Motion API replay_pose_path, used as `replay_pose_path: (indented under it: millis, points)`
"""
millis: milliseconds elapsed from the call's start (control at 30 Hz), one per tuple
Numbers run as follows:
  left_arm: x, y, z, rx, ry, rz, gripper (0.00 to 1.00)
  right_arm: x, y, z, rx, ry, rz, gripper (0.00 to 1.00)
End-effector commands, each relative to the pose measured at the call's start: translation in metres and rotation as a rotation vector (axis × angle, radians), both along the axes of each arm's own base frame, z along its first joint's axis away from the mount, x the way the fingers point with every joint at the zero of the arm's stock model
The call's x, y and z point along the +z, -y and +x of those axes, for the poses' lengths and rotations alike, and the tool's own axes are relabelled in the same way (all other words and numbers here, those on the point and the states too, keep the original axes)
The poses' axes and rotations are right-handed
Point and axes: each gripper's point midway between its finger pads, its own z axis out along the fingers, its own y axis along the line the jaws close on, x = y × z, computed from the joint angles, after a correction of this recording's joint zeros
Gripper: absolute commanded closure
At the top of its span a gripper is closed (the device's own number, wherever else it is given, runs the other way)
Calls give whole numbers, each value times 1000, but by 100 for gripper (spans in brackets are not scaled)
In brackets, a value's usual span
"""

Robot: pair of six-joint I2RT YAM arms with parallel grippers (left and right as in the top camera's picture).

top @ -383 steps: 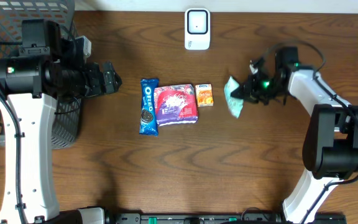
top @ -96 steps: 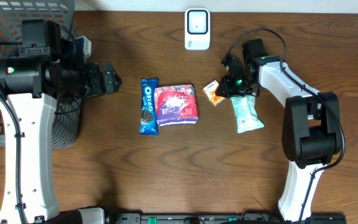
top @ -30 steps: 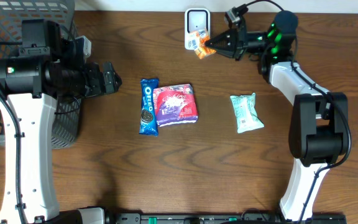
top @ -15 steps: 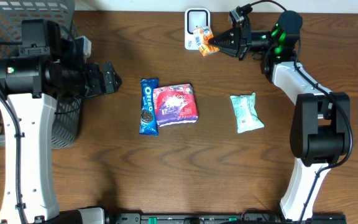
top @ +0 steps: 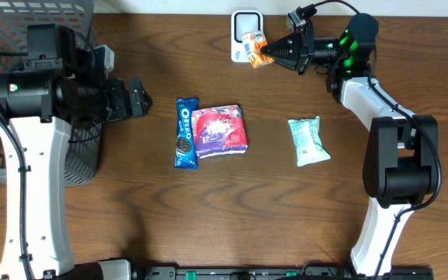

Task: Scan the item barcode
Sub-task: 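Hold the Kleenex pack in front of the scanner window, then carry the Kleenex pack to the far right and drop it off the table edge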

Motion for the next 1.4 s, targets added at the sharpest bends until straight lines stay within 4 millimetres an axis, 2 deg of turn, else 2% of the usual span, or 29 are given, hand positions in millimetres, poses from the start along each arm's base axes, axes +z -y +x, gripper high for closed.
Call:
replay_pose_path:
  millis: [0,367,600,767,933,1067,1233,1367]
  points:
    - [-1,0,1,-11,1,10,2,-4,1,7,-30,2,3,99]
    - [-1,0,1,-11,1,10,2,1,-13,26,-156,123,17,99]
    - [-1,0,1,-11,1,10,2,2,-15,39,-234,229,9,98]
    - [-1,0,1,-11,1,10,2,-22,-10,57,-336,229,-68,99]
    - [-1,0,1,-11,1,10,2,-64,3,77,-470,191,-228,98]
    - [-1,0,1,-11,1,10,2,-87,19,94,-584,160,-364,98]
    - [-1,0,1,-11,1,10,2,-95,45,117,-712,207,-636,99]
    - [-1,0,1,-11,1,10,2,-80,65,132,-793,365,-956,99]
